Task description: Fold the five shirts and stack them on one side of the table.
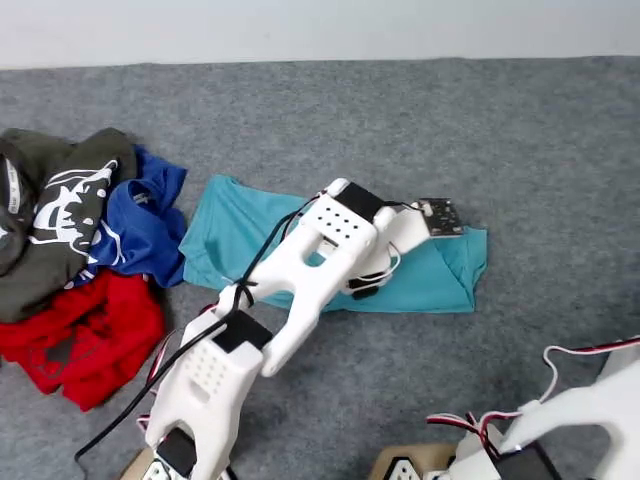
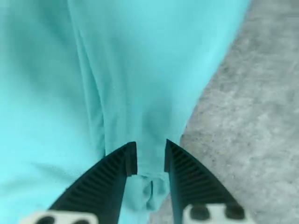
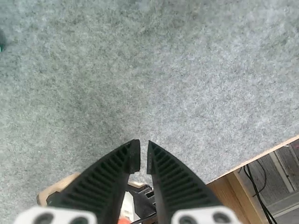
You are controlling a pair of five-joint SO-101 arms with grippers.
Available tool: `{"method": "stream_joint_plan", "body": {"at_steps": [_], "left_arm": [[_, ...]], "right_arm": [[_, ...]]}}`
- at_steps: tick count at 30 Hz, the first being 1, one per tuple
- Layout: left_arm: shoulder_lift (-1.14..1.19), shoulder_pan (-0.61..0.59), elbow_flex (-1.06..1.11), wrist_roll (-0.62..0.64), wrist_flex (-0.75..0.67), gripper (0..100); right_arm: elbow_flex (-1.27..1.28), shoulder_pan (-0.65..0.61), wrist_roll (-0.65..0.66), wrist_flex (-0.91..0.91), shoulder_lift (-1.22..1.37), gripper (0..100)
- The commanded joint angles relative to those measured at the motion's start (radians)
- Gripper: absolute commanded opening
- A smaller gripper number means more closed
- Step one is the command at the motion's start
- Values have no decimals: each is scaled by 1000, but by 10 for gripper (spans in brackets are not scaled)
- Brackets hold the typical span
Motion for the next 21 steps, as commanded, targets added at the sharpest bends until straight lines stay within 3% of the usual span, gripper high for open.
{"method": "stream_joint_plan", "body": {"at_steps": [1,10,17,21], "left_arm": [[-115,11,-116,6,68,107],[-184,-52,-283,226,183,107],[-184,-350,-280,376,184,107],[-183,-514,-226,402,186,107]], "right_arm": [[-3,-7,2,-7,-38,39],[-11,-10,2,-8,-38,39],[-11,-19,2,-12,-38,39],[-6,-73,3,-7,-38,39]]}}
